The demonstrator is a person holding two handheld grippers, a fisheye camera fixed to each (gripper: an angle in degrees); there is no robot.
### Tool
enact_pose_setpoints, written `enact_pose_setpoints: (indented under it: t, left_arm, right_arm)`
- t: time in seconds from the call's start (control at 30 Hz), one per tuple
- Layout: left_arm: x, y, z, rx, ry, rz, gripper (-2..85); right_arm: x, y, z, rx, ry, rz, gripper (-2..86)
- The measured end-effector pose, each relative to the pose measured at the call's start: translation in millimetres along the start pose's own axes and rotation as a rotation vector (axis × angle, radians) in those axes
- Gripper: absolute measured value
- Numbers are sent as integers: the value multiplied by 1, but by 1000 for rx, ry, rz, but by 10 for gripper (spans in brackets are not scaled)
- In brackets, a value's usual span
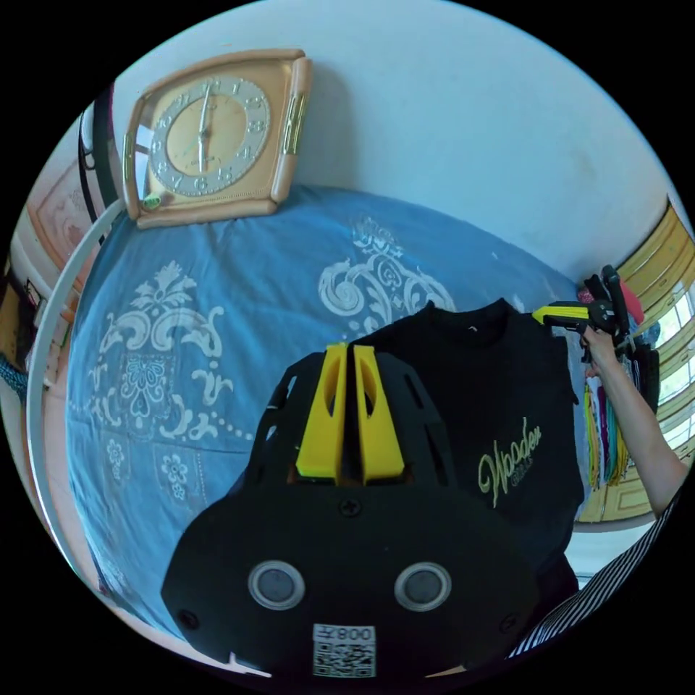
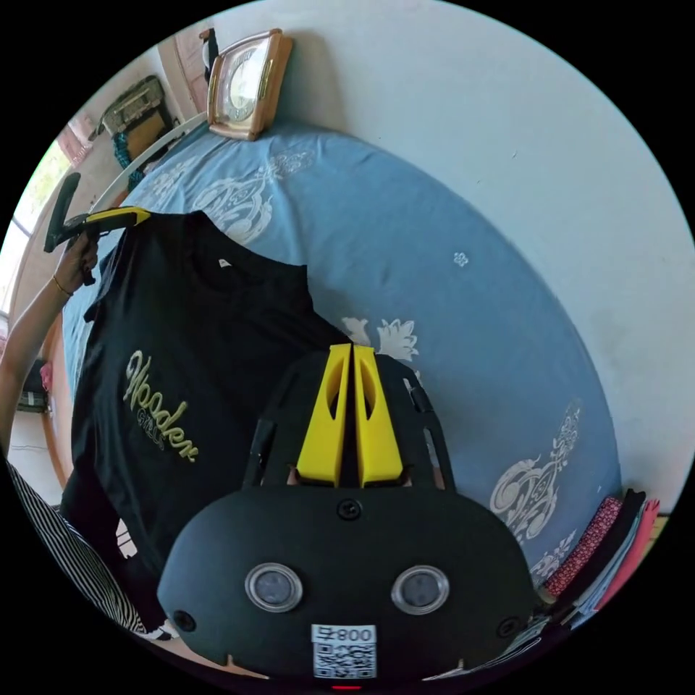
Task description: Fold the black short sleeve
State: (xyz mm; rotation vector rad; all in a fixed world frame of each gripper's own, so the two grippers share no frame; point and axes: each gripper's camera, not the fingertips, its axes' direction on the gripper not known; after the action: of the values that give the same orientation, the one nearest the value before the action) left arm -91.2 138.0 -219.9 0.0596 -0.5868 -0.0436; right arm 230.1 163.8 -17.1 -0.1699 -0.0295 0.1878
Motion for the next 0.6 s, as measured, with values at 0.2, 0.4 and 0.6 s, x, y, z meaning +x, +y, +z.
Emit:
enact_pose_setpoints:
  t: [0.2,0.4,0.6]
  left_arm:
    - [3,-8,-26,87,-32,1,24]
    - [-8,15,12,-35,-97,-61,42]
    - [-37,88,-39,120,22,-119,92]
  right_arm:
    - [3,2,-16,67,59,29,6]
    - [14,21,32,-16,2,155,23]
    - [40,113,-4,143,22,320,45]
